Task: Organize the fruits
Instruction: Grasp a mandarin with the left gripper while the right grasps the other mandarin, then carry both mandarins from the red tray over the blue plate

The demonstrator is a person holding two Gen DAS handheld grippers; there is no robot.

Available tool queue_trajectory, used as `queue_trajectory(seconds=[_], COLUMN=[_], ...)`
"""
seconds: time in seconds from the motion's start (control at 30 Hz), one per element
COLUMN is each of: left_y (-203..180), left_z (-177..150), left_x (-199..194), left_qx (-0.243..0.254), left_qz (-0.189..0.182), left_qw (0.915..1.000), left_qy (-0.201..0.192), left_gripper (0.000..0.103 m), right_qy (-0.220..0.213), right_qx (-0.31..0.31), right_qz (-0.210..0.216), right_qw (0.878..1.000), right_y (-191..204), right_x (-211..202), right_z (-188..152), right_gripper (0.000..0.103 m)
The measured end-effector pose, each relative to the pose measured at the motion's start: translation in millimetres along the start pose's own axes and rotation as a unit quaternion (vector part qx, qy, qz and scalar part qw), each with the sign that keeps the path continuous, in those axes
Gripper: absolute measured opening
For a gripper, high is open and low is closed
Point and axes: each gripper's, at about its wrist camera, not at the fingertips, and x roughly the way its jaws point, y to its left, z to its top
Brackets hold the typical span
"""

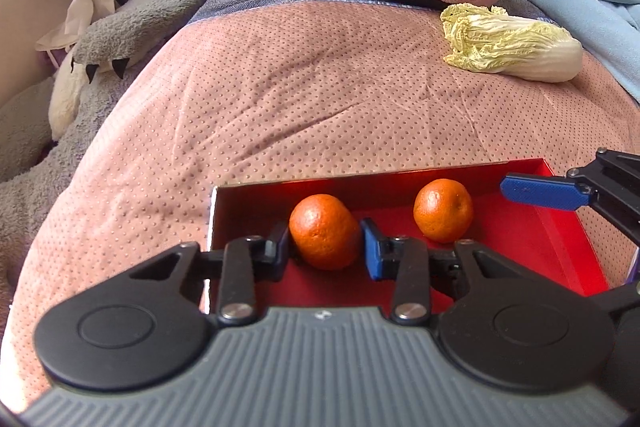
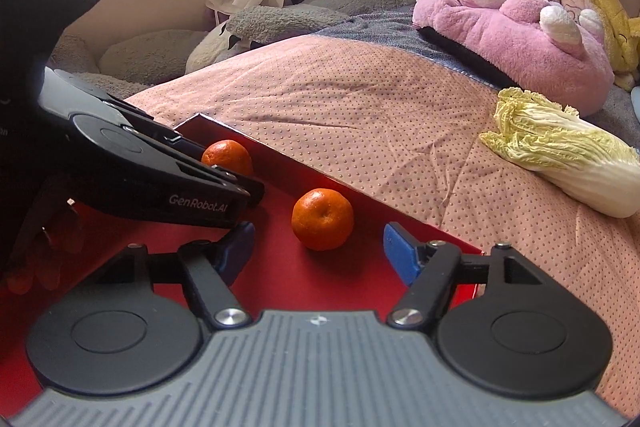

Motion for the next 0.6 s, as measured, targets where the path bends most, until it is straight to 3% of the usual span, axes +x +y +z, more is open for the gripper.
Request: queue_trajectory(seconds=[0.27, 0.33, 0.47, 0.6], left_y=[8, 10, 12, 12], left_z=[5, 5, 3, -1], left_x=[-10, -9, -5, -2], left_qx=[-0.017, -0.022, -0.028, -0.022], left_qz=[-0.006, -0.007, -0.006, 0.003], left_qw=[0.9998, 0.9997, 0.9995, 0.9996], left_qy=[0.006, 0.007, 0.014, 0.016], left_gripper=[0.040, 0.040, 0.040, 0.040], right_qy=[0.008, 0.015, 0.012, 0.013], right_qx=[0.004, 0.009, 0.004, 0.010], right_qz=[-0.008, -0.006, -0.015, -0.014], right_qw=[1.000, 1.000, 1.000, 1.000], right_y=[5, 3, 2, -2], right_x=[20, 25, 26, 20], right_z=[10, 11, 8, 6], right_gripper=[0.065, 0.054, 0.046, 0.044])
